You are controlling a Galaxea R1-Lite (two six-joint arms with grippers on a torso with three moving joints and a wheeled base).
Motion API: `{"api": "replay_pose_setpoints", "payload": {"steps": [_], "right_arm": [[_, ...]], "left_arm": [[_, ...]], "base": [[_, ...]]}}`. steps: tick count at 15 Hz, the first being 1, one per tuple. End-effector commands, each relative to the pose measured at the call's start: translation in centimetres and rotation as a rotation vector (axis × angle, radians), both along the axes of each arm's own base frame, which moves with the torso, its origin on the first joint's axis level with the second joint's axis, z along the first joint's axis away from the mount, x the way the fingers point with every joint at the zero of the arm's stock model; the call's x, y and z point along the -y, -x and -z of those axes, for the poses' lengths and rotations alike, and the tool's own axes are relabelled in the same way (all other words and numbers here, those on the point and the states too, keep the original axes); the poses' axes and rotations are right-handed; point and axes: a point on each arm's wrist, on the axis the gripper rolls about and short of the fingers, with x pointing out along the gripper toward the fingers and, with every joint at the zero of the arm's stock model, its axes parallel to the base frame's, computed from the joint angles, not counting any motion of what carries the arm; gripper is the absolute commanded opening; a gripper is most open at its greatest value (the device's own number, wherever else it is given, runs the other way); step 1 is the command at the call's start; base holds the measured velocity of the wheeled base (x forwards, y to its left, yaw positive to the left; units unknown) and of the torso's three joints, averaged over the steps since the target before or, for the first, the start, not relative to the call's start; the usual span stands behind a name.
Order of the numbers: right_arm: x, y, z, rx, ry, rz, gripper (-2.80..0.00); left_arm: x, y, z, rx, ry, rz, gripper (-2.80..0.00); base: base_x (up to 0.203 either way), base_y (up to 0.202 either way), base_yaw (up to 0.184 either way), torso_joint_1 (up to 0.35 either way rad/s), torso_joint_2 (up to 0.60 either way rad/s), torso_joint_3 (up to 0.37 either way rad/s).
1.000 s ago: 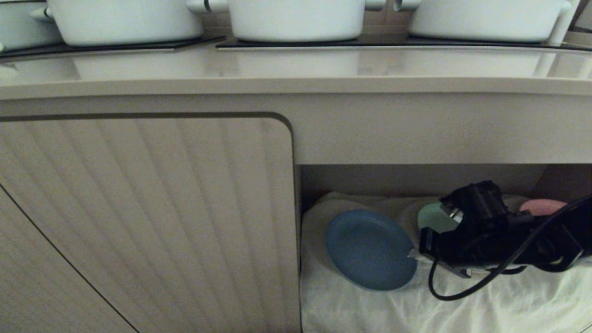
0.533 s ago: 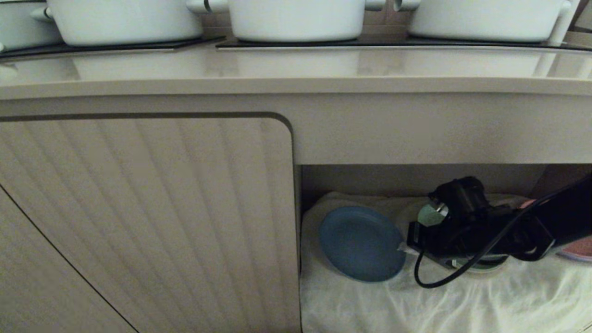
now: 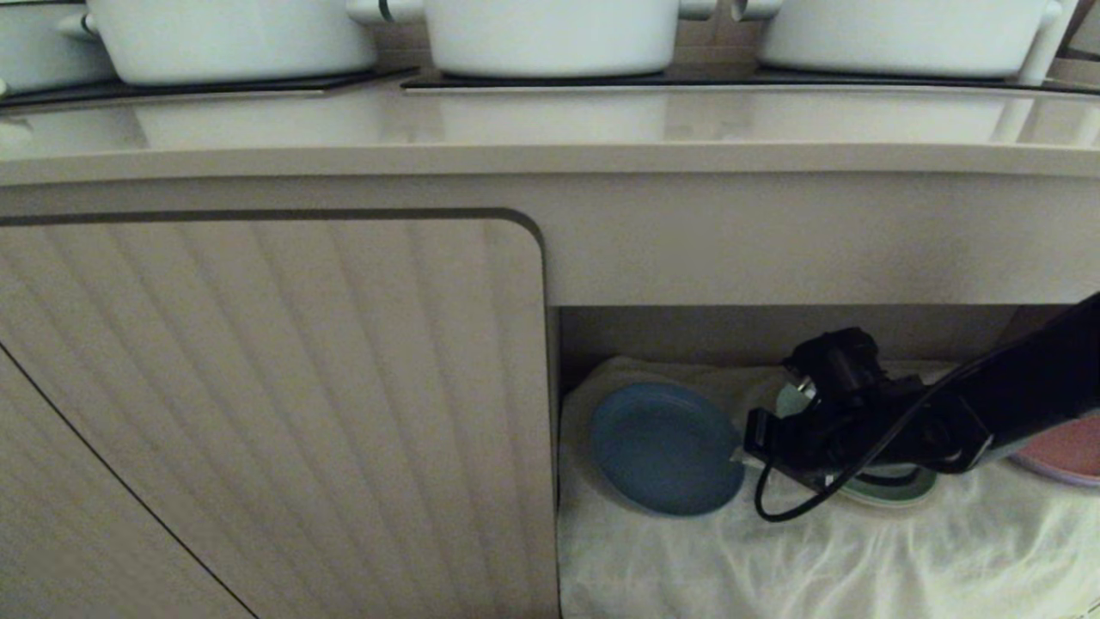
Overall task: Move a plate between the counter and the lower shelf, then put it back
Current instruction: Put the plate in the cupboard
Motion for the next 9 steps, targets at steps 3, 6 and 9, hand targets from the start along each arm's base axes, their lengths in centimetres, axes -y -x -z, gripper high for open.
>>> {"api": "replay_pose_setpoints", "payload": {"steps": [3,6,9], "right_arm": [[-0.36,-1.28,0.13,0.006,-0.021,0.020,-2.80],[-0.45,-1.59,0.53,-0.001,-0.022,0.024,-2.80],[-0.45,-1.60,0.99,-0.015,-0.018,0.024,-2.80]], "left_arm": [[0.00,0.01,-0.01,0.001,0.001,-0.001,-2.80],[0.00,0.01,-0.02,0.001,0.001,-0.001,-2.80],[0.00,0.00,0.02,0.000,0.001,-0.001,-2.80]], "base": [[0.000,0.000,0.000,0.000,0.00,0.000],[0.000,0.000,0.000,0.000,0.00,0.000],[0.000,0.000,0.000,0.000,0.00,0.000]]}}
